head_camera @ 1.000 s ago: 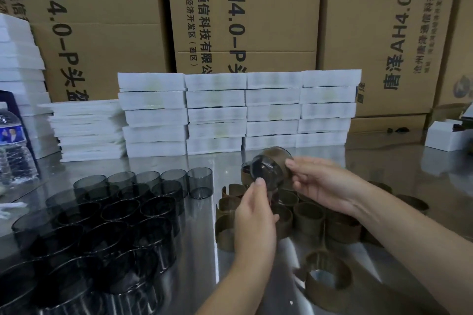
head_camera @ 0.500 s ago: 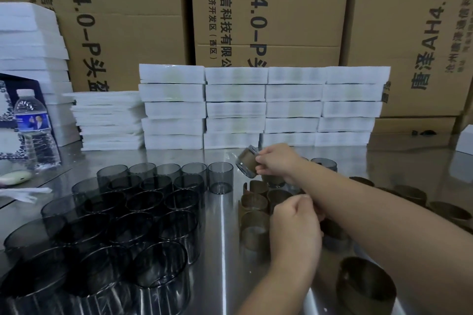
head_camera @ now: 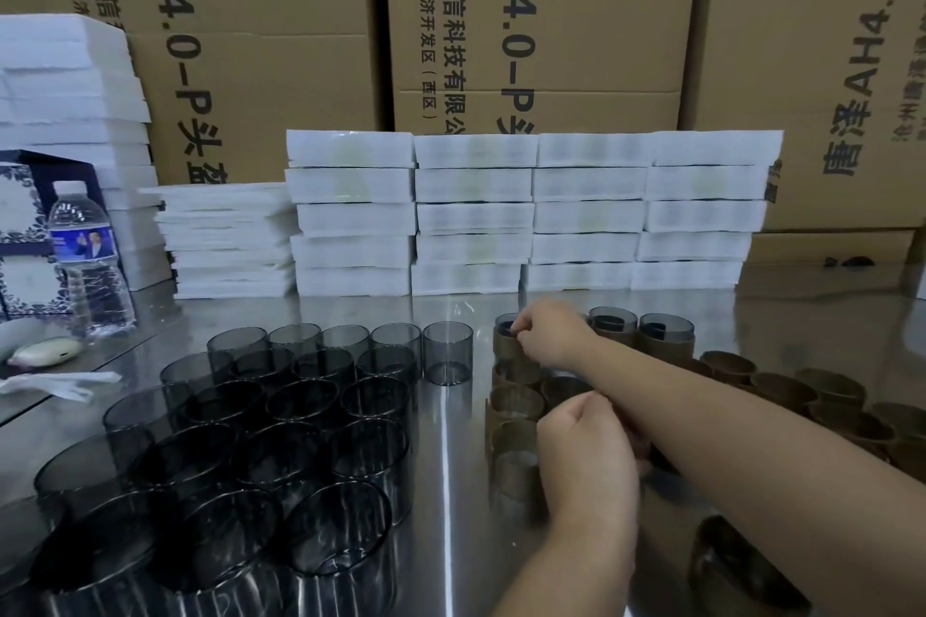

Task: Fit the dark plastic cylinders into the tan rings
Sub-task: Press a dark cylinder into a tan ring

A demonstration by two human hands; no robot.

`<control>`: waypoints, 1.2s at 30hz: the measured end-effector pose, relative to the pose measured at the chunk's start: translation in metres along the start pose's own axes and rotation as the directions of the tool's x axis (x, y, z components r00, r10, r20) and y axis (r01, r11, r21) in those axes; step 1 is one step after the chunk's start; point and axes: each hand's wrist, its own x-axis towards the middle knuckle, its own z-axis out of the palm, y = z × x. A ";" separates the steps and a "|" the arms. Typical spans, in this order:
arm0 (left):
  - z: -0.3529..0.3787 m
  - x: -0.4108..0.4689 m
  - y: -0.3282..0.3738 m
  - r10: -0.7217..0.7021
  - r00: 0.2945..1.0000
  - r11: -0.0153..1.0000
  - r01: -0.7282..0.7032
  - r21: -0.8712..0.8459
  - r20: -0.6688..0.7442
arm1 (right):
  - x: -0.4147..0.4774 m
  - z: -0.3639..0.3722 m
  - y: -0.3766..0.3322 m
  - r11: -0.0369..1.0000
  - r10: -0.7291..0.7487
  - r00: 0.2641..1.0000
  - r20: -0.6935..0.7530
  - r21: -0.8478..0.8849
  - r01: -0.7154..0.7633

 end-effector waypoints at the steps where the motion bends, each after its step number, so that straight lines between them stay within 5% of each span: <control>1: 0.000 0.001 0.000 -0.020 0.999 0.999 0.019 -0.029 -0.026 | -0.001 0.001 -0.003 0.997 -0.028 1.000 -0.007 -0.073 0.027; 5: -0.003 0.007 0.000 -0.100 0.990 0.979 0.079 -0.188 -0.103 | -0.002 0.003 -0.017 0.850 -0.270 0.962 -0.042 -0.479 0.218; 8: -0.007 0.010 0.002 -0.098 0.983 0.972 0.061 -0.225 -0.154 | -0.002 0.010 -0.028 0.761 -0.350 0.929 0.118 -0.542 0.356; 13: -0.012 0.007 0.007 -0.112 0.973 0.966 0.059 -0.253 -0.203 | -0.004 0.017 -0.035 0.768 -0.419 0.896 0.151 -0.468 0.438; 17: -0.010 -0.001 0.016 -0.056 0.989 0.969 0.021 -0.247 -0.135 | -0.009 -0.001 -0.028 0.887 -0.411 0.911 0.040 -0.212 0.410; 22: -0.011 -0.003 0.019 0.131 0.981 0.986 -0.143 0.080 0.140 | -0.027 -0.036 -0.011 0.945 -0.318 0.932 -0.174 0.021 0.326; 25: -0.013 -0.001 0.005 0.299 0.888 0.772 -0.440 0.460 0.348 | -0.053 -0.054 0.012 0.947 -0.255 0.925 -0.282 0.122 0.298; 29: -0.011 -0.010 -0.006 0.293 0.744 0.438 -0.663 0.608 0.600 | -0.091 -0.068 0.043 0.963 -0.136 0.921 -0.366 0.168 0.209; 33: -0.011 -0.016 0.000 0.198 0.715 0.385 -0.686 0.617 0.671 | -0.119 -0.058 0.067 0.962 -0.113 0.885 -0.451 0.174 0.211; 36: -0.012 -0.019 0.003 0.092 0.629 0.299 -0.757 0.582 0.772 | -0.128 -0.047 0.075 0.943 -0.035 0.835 -0.549 0.259 0.209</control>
